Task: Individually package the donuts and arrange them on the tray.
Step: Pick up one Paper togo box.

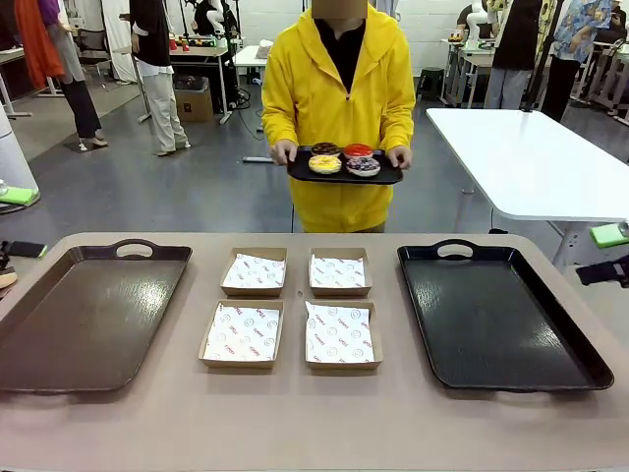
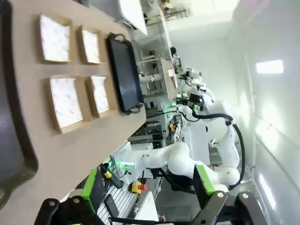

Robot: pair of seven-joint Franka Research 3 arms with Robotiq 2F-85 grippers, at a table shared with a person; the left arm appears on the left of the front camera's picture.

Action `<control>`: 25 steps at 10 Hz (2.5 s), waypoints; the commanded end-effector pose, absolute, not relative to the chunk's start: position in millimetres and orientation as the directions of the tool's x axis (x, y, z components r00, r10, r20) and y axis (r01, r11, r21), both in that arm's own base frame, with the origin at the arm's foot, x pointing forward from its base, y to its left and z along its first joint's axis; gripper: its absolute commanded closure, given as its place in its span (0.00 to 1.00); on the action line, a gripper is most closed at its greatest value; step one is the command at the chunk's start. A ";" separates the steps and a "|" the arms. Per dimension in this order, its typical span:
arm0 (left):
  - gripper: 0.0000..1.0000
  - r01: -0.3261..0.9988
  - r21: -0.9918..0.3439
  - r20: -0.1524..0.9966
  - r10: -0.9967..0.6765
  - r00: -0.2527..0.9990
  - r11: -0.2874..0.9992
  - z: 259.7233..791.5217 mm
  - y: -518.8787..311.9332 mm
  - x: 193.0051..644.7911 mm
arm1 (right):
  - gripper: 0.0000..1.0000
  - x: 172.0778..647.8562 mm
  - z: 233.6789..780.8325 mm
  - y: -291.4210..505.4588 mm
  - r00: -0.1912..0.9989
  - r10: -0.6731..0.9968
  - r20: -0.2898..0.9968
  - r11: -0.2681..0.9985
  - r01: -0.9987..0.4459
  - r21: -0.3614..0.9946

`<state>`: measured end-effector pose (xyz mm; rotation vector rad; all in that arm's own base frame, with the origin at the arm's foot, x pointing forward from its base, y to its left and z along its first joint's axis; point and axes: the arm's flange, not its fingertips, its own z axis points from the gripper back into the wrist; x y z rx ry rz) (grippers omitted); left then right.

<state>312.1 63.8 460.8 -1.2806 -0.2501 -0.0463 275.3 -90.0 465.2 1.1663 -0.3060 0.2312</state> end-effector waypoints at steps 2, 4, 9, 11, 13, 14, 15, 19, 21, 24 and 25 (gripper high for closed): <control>0.00 0.119 -0.944 0.174 0.156 0.972 0.308 446.1 81.5 305.8 | 0.00 277.3 445.8 -121.1 0.950 -0.034 0.311 0.402 -0.272 0.874; 0.00 0.089 -0.947 0.152 0.188 0.970 0.308 438.3 96.9 301.2 | 0.00 276.2 438.8 -134.8 0.955 -0.061 0.291 0.393 -0.245 0.886; 0.00 0.052 -0.949 0.128 0.229 0.965 0.312 439.0 109.6 301.9 | 0.00 271.3 434.4 -139.5 0.960 -0.086 0.268 0.410 -0.211 0.887; 0.00 0.052 -0.949 0.128 0.229 0.965 0.312 439.0 109.6 301.9 | 0.00 271.3 434.4 -139.5 0.960 -0.086 0.268 0.410 -0.211 0.887; 0.00 0.052 -0.949 0.128 0.229 0.965 0.312 439.0 109.6 301.9 | 0.00 271.3 434.4 -139.5 0.960 -0.086 0.268 0.410 -0.211 0.887; 0.00 0.052 -0.949 0.128 0.229 0.965 0.312 439.0 109.6 301.9 | 0.00 271.3 434.4 -139.5 0.960 -0.086 0.268 0.410 -0.211 0.887; 0.00 0.052 -0.949 0.128 0.229 0.965 0.312 439.0 109.6 301.9 | 0.00 271.3 434.4 -139.5 0.960 -0.086 0.268 0.410 -0.211 0.887; 0.00 0.052 -0.949 0.128 0.229 0.965 0.312 439.0 109.6 301.9 | 0.00 271.3 434.4 -139.5 0.960 -0.086 0.268 0.410 -0.211 0.887; 0.00 0.052 -0.949 0.128 0.229 0.965 0.312 439.0 109.6 301.9 | 0.00 271.3 434.4 -139.5 0.960 -0.086 0.268 0.410 -0.211 0.887; 0.00 0.052 -0.949 0.128 0.229 0.965 0.312 439.0 109.6 301.9 | 0.00 271.3 434.4 -139.5 0.960 -0.086 0.268 0.410 -0.211 0.887; 0.00 0.052 -0.949 0.128 0.229 0.965 0.312 439.0 109.6 301.9 | 0.00 271.3 434.4 -139.5 0.960 -0.086 0.268 0.410 -0.211 0.887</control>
